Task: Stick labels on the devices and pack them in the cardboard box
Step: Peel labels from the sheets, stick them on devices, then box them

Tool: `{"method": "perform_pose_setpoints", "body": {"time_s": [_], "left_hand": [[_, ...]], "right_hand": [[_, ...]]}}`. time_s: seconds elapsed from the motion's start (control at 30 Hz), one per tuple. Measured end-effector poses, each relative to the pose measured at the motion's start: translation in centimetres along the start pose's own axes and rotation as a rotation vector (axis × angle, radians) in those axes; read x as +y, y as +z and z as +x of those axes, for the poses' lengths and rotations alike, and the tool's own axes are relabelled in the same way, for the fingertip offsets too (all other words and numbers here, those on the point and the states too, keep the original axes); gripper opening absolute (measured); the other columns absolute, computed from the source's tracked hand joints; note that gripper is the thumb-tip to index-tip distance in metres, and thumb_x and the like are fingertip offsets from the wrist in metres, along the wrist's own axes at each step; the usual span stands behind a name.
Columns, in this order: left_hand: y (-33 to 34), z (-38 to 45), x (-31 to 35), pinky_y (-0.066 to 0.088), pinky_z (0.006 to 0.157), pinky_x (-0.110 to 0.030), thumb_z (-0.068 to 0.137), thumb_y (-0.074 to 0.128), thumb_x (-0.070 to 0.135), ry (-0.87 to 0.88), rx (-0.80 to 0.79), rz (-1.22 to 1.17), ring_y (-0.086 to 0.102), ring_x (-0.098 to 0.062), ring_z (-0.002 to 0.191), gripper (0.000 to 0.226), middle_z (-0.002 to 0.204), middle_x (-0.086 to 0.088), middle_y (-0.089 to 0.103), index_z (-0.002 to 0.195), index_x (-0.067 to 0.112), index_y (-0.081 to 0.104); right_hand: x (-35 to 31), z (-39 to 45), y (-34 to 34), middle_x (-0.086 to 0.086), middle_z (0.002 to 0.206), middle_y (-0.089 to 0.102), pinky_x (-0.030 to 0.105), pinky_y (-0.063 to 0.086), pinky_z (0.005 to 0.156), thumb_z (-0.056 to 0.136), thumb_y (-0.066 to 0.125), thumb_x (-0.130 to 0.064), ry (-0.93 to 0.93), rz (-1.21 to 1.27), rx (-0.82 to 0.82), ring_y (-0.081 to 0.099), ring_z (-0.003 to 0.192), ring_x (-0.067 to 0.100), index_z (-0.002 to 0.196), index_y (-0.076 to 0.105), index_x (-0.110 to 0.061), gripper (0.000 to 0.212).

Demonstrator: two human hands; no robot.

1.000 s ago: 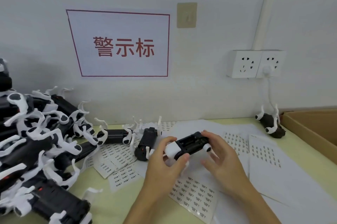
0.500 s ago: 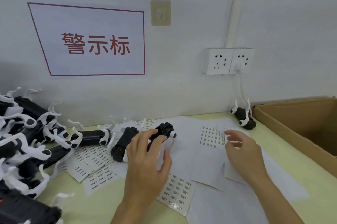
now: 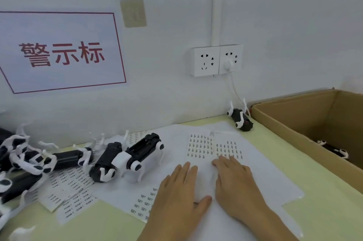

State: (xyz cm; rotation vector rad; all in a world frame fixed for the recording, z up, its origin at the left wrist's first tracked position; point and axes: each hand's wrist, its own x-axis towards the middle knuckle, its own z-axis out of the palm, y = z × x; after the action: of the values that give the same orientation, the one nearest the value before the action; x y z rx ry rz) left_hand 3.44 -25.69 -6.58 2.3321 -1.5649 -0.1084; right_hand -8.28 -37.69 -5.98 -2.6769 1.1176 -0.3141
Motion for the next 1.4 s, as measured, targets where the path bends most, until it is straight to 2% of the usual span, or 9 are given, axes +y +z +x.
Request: {"method": "perform_pose_setpoints", "body": {"time_s": [0.33,0.47,0.63,0.77,0.83,0.93,1.07,1.2,1.4], "left_hand": [[0.7,-0.8,-1.3,0.022,0.102,-0.015,0.095,0.044,0.063,-0.076,0.291,-0.136,0.038,0.004,0.127,0.047,0.133,0.023,0.049,0.133,0.038,0.054],[0.1,-0.8,-0.8,0.044,0.096,-0.019,0.092,0.049,0.061,-0.066,0.416,-0.356,0.052,0.003,0.117,0.05,0.126,0.022,0.058,0.131,0.032,0.06],[-0.4,-1.3,-0.5,0.037,0.106,-0.011,0.092,0.05,0.06,0.134,0.404,-0.347,0.044,0.008,0.13,0.053,0.134,0.027,0.049,0.137,0.033,0.058],[-0.1,-1.3,-0.2,0.023,0.112,-0.008,0.084,0.051,0.069,0.262,0.255,-0.319,0.033,0.011,0.137,0.067,0.145,0.025,0.044,0.14,0.033,0.056],[-0.2,-1.4,-0.2,0.032,0.108,-0.011,0.086,0.046,0.068,0.273,0.298,-0.389,0.042,0.01,0.129,0.06,0.133,0.019,0.058,0.127,0.029,0.067],[-0.1,-1.2,-0.3,0.049,0.088,-0.022,0.094,0.049,0.053,0.19,0.467,-0.486,0.055,0.006,0.107,0.04,0.105,0.019,0.066,0.104,0.023,0.073],[-0.2,-0.5,-0.1,0.048,0.078,-0.014,0.093,0.066,0.022,0.06,0.665,-0.634,0.057,-0.001,0.104,0.015,0.11,0.022,0.056,0.106,0.031,0.063],[-1.0,-0.5,-0.6,0.053,0.064,-0.022,0.092,0.071,0.02,-0.129,0.533,-1.055,0.065,-0.005,0.074,0.029,0.097,0.021,0.061,0.106,0.041,0.057],[-1.2,-0.5,-1.3,0.04,0.055,-0.014,0.091,0.069,0.01,-0.105,0.501,-1.065,0.05,-0.003,0.057,0.017,0.063,0.019,0.054,0.092,0.027,0.07]], "right_hand": [[0.2,-0.1,-0.1,-0.004,0.155,0.032,0.034,0.006,0.116,0.09,0.038,-0.004,0.003,-0.026,0.113,0.016,0.148,0.019,0.137,0.048,-0.025,0.052],[-1.4,0.0,-0.1,-0.013,0.106,0.07,0.021,0.048,0.088,0.098,0.048,-0.007,-0.026,0.676,0.297,0.062,0.097,0.0,0.108,0.073,-0.017,0.029],[-2.1,0.5,-1.0,0.012,0.087,0.077,0.036,0.058,0.071,0.102,0.051,-0.024,0.21,1.334,0.052,0.074,0.08,0.025,0.085,0.077,-0.007,0.035],[-1.4,0.9,-1.1,0.008,0.084,0.077,0.049,0.06,0.079,0.094,0.063,-0.017,0.308,1.255,0.079,0.075,0.081,0.029,0.085,0.075,-0.011,0.016],[-1.7,0.8,-1.1,0.007,0.086,0.077,0.053,0.058,0.084,0.093,0.063,-0.013,0.278,1.204,0.096,0.074,0.085,0.031,0.086,0.076,-0.012,0.015],[-2.0,0.2,-0.9,0.003,0.081,0.077,0.043,0.06,0.074,0.091,0.065,-0.01,0.198,1.151,0.101,0.074,0.08,0.025,0.079,0.077,-0.018,0.019],[-2.2,-0.4,-0.9,0.0,0.083,0.077,0.031,0.058,0.063,0.091,0.067,-0.013,0.081,1.139,0.03,0.075,0.077,0.018,0.082,0.078,-0.029,0.021],[-2.6,-0.7,-0.8,0.001,0.09,0.078,0.03,0.058,0.066,0.092,0.067,-0.013,0.007,1.182,-0.059,0.075,0.082,0.019,0.087,0.078,-0.029,0.02],[-3.0,-1.0,-0.5,0.005,0.088,0.078,0.028,0.055,0.063,0.093,0.065,-0.012,0.023,1.214,-0.067,0.074,0.081,0.02,0.085,0.079,-0.023,0.02]]}}
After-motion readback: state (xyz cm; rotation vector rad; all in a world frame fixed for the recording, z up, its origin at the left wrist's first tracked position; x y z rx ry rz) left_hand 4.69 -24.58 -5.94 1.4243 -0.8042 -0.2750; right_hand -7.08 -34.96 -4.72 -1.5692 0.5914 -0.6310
